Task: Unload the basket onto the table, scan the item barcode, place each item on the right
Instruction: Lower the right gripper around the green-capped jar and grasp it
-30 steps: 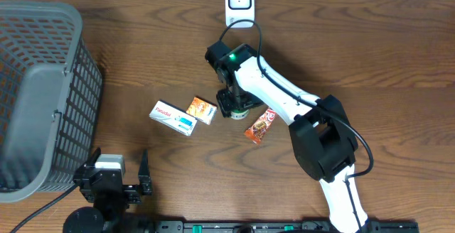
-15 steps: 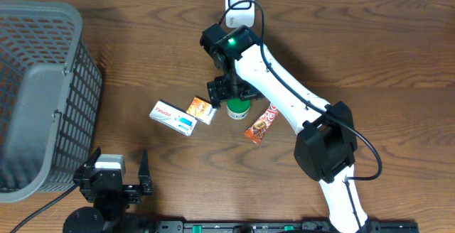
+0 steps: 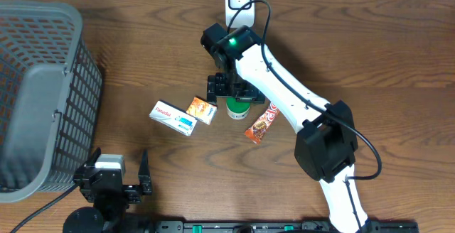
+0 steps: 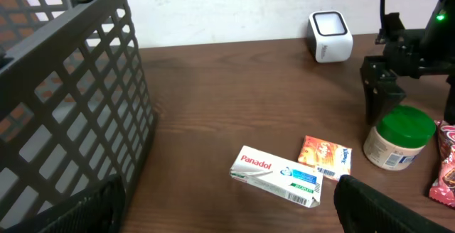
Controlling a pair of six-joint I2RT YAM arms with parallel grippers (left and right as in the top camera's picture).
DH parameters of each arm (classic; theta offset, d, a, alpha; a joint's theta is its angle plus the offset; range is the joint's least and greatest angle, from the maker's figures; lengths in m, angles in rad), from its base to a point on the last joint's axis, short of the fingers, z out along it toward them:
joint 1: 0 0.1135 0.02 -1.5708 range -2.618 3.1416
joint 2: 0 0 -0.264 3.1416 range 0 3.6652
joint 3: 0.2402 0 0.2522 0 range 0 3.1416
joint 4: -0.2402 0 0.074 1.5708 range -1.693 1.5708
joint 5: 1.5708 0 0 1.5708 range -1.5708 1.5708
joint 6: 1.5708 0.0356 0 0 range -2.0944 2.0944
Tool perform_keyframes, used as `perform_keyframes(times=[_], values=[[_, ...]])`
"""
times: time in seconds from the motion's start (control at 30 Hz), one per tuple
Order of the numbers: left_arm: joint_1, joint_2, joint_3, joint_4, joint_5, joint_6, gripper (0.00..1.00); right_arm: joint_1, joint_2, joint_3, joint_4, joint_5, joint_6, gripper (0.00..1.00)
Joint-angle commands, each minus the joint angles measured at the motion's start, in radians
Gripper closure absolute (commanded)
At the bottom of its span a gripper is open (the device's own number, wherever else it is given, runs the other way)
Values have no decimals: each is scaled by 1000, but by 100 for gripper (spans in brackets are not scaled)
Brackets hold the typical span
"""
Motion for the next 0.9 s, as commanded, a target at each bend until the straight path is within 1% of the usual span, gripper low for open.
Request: perform_keyframes(times=[0.0,0.1,0.23,0.4,0.67,0.87], values=[[4,-7,-2,0,9,-2,7,-10,-1,-57,37,-2,44,1],[4,-7,-2,0,9,-2,7,-23,-1,-113,81,-6,48,1],[4,-7,-2,0,9,-2,7,-55,-1,-143,94,-13,55,1],[4,-7,-2,0,9,-2,7,-87,0,-145,102,-18,54,1],[4,-7,-2,0,9,-2,7,-75,11,-146,121,-43,55,1],[4,-7,-2,0,9,-2,7,-71,53,-146,118,-63,116,1]])
